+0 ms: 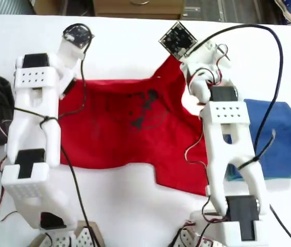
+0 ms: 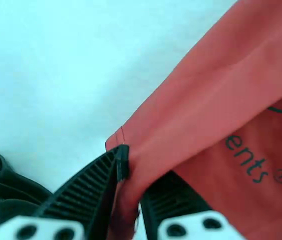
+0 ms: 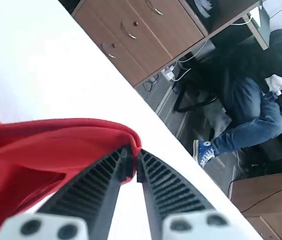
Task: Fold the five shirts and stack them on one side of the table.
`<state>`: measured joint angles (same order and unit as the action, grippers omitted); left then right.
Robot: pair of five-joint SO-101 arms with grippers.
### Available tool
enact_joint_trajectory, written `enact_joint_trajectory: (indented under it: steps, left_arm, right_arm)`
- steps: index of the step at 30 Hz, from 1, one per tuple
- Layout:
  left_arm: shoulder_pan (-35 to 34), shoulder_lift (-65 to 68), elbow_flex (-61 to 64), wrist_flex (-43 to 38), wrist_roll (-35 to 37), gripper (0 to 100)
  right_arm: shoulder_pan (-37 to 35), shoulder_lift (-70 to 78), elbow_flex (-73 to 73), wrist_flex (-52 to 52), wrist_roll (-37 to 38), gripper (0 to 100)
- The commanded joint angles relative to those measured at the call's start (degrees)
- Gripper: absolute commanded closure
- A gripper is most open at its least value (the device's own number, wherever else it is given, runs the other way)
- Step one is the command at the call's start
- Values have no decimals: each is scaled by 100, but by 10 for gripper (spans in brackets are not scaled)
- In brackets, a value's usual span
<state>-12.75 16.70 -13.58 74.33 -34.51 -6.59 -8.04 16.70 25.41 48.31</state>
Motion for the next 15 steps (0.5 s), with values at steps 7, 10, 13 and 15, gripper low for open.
enact_joint_trajectory:
  steps: [7, 10, 13, 15]
  left_arm:
    - [35, -18, -286, 18, -9, 980]
    - [35, -9, -259, 26, -9, 980]
    - [35, -9, -286, -9, 0, 980]
    - [35, -44, -295, -114, 0, 980]
  right_arm:
    - [-22, 664, -932, -646, -26, 978]
    - [-22, 901, -1108, -637, -44, 978]
    - [-66, 1051, -1301, -637, -44, 978]
    - [-110, 1130, -1556, -637, -18, 978]
